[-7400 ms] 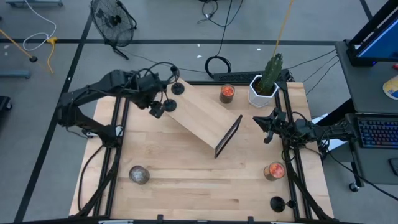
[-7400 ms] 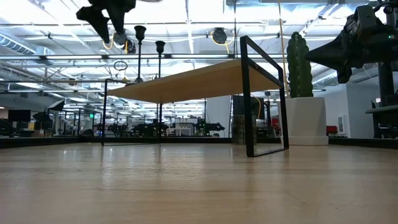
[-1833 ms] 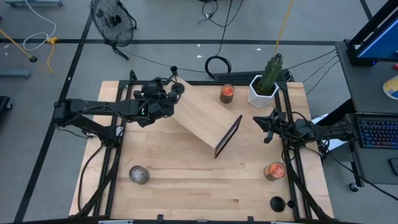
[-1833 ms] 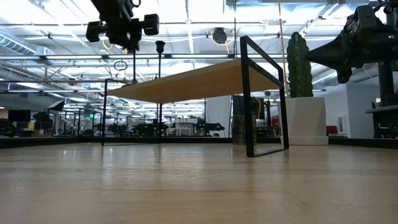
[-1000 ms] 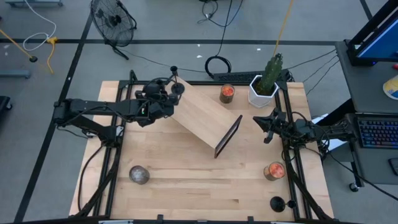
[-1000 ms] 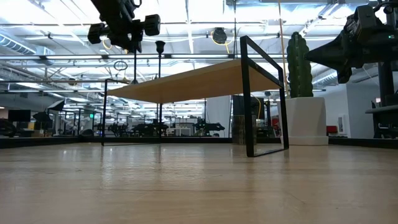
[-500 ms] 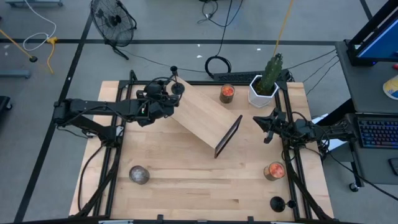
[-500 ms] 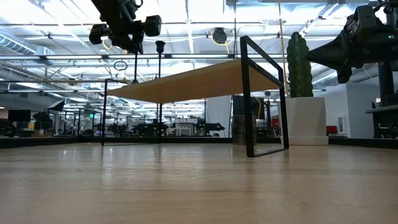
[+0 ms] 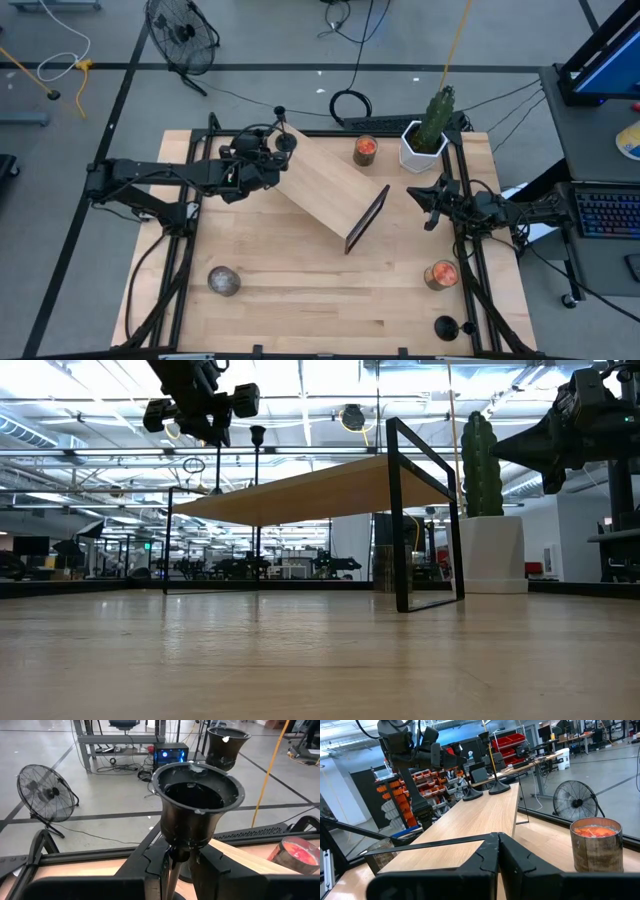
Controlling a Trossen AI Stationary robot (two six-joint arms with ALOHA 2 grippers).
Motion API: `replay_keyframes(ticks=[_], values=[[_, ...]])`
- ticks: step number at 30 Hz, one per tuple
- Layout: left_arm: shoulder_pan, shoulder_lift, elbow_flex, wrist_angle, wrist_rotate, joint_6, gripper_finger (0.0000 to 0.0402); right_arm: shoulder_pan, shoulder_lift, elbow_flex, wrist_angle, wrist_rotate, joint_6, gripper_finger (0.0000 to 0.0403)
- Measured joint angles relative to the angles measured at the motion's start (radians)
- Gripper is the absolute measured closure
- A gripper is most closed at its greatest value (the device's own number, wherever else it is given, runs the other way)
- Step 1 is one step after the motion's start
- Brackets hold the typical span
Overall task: Pick & Place candle stick holders
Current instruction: Put the left black candle holder on the shelf
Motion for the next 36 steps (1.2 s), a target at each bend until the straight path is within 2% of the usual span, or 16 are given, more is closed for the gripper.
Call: replay_keyframes(ticks=[36], values=[[0.000, 0.000, 0.000, -0.002, -0.010, -0.025, 0.0334, 0.000, 0.000, 0.000, 0.000, 0.000, 0.000, 0.0399]])
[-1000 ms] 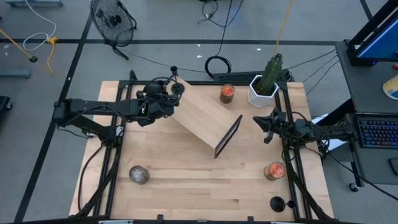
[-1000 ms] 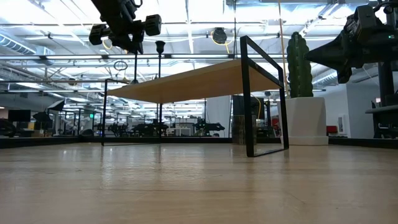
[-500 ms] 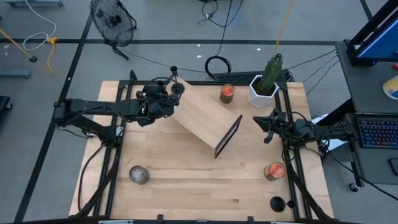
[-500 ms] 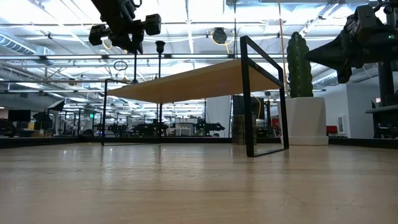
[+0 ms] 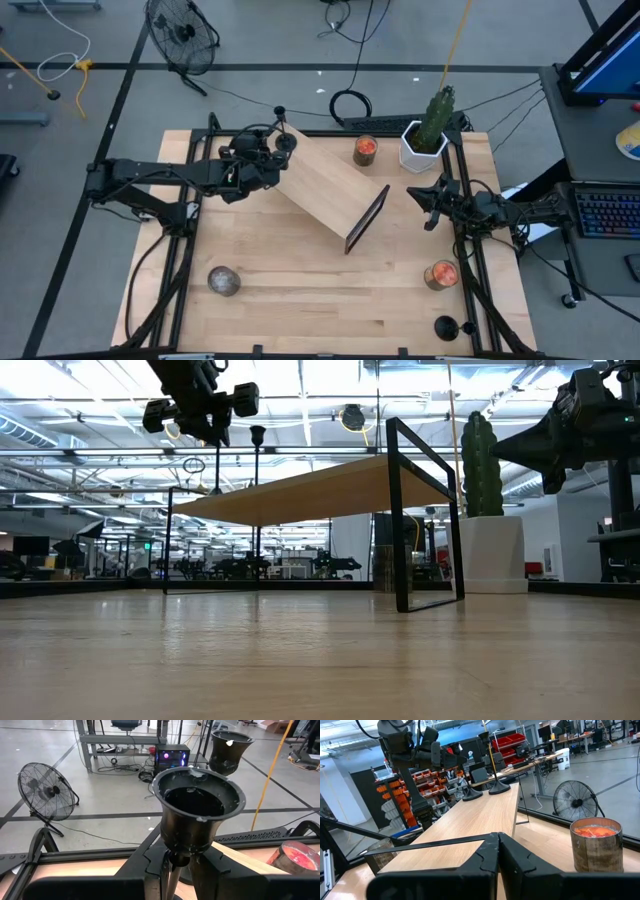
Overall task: Pick & Place candle stick holders
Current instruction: Put the left black candle holder on the shelf, then put the black candle holder on the shelf
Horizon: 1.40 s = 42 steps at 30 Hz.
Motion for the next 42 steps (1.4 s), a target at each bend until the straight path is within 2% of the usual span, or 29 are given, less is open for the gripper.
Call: replay_keyframes(ticks=[29, 33, 42], values=[[0.000, 0.000, 0.000, -0.002, 0.001, 0.002, 0.0328, 0.000, 0.000, 0.000, 0.000, 0.000, 0.000, 0.0399], [0.000, 0.000, 0.000, -0.004, 0.001, 0.006, 0.0289, 0.000, 0.000, 0.000, 0.000, 0.000, 0.000, 0.0399], [0.000, 0.000, 0.000, -0.005, 0.026, 0.006, 0.0131, 0.000, 0.000, 0.000, 0.000, 0.000, 0.000, 0.0399]])
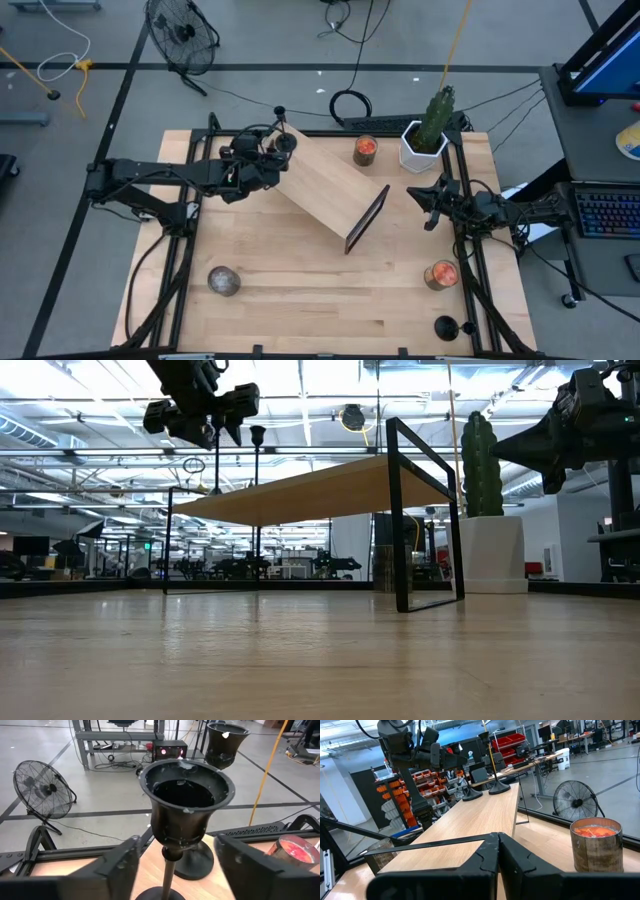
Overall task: Pick & Place candle stick holders
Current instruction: Put the black candle holder on the shelf
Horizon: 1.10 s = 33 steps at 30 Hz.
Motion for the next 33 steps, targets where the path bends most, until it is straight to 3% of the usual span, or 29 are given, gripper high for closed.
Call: replay_keyframes(ticks=[6, 14, 27, 33], values=[[-0.015, -0.009, 0.000, 0.010, 0.000, 0.048, 0.0064, 0.000, 0.000, 0.000, 0.000, 0.000, 0.000, 0.0399], [-0.054, -0.090, 0.000, 0.038, 0.000, 0.175, 0.0007, 0.000, 0.000, 0.000, 0.000, 0.000, 0.000, 0.0399], [-0.139, -0.235, 0.001, 0.069, 0.006, 0.362, 0.0009, 0.000, 0.000, 0.000, 0.000, 0.000, 0.000, 0.0399], [-0.223, -0.301, 0.001, 0.069, 0.125, 0.362, 0.0009, 0.000, 0.000, 0.000, 0.000, 0.000, 0.000, 0.0399]])
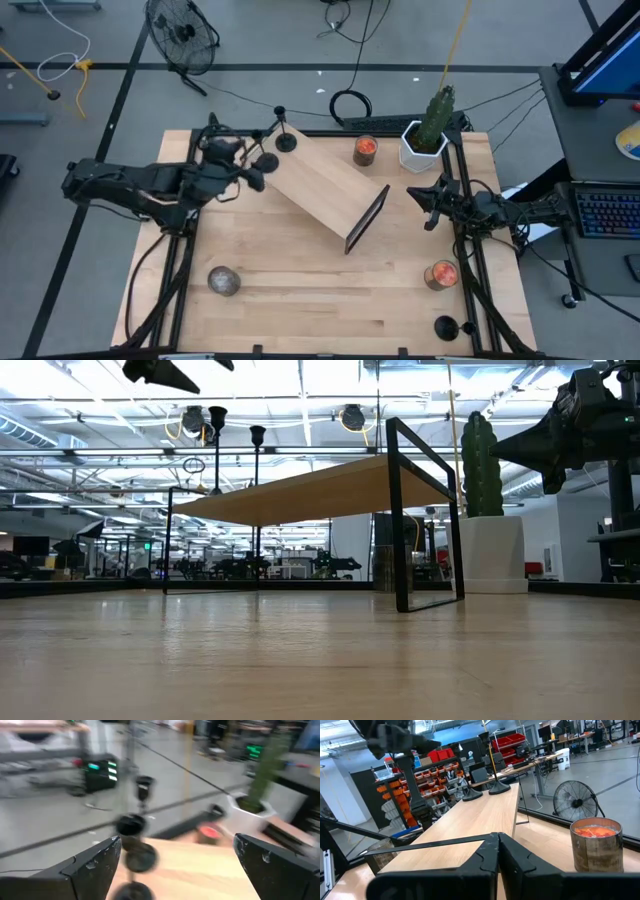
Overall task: Pick & Place candle stick holders
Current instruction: Put the black candle holder on the shelf
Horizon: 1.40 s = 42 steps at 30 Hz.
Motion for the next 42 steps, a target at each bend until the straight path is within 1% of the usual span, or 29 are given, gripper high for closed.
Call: replay_keyframes(ticks=[4, 7, 10, 14, 19, 24, 28, 37, 39, 42], values=[[-0.061, -0.015, 0.000, 0.000, 0.153, -0.011, 0.0009, 0.000, 0.000, 0.000, 0.000, 0.000, 0.000, 0.0399], [-0.116, -0.015, 0.000, 0.000, 0.244, -0.048, 0.0009, 0.000, 0.000, 0.000, 0.000, 0.000, 0.000, 0.0399], [-0.173, -0.012, 0.000, 0.008, 0.310, -0.088, 0.0009, 0.000, 0.000, 0.000, 0.000, 0.000, 0.000, 0.0399], [-0.243, -0.006, 0.000, 0.048, 0.353, -0.124, 0.0009, 0.000, 0.000, 0.000, 0.000, 0.000, 0.000, 0.0399], [-0.304, 0.001, -0.001, 0.099, 0.364, -0.153, 0.0009, 0.000, 0.000, 0.000, 0.000, 0.000, 0.000, 0.0399], [-0.335, 0.000, -0.001, 0.105, 0.375, -0.164, 0.0009, 0.000, 0.000, 0.000, 0.000, 0.000, 0.000, 0.0399], [-0.341, -0.001, -0.001, 0.105, 0.375, -0.187, 0.0009, 0.000, 0.000, 0.000, 0.000, 0.000, 0.000, 0.0399], [-0.341, 0.000, -0.001, 0.105, 0.374, -0.293, 0.0009, 0.000, 0.000, 0.000, 0.013, 0.000, 0.001, 0.0399], [-0.341, 0.000, -0.001, 0.101, 0.375, -0.314, 0.0009, 0.000, 0.000, 0.000, 0.022, -0.004, 0.060, 0.0399], [-0.342, 0.000, -0.001, 0.068, 0.374, -0.316, 0.0009, 0.000, 0.000, 0.000, 0.039, -0.064, 0.239, 0.0399]])
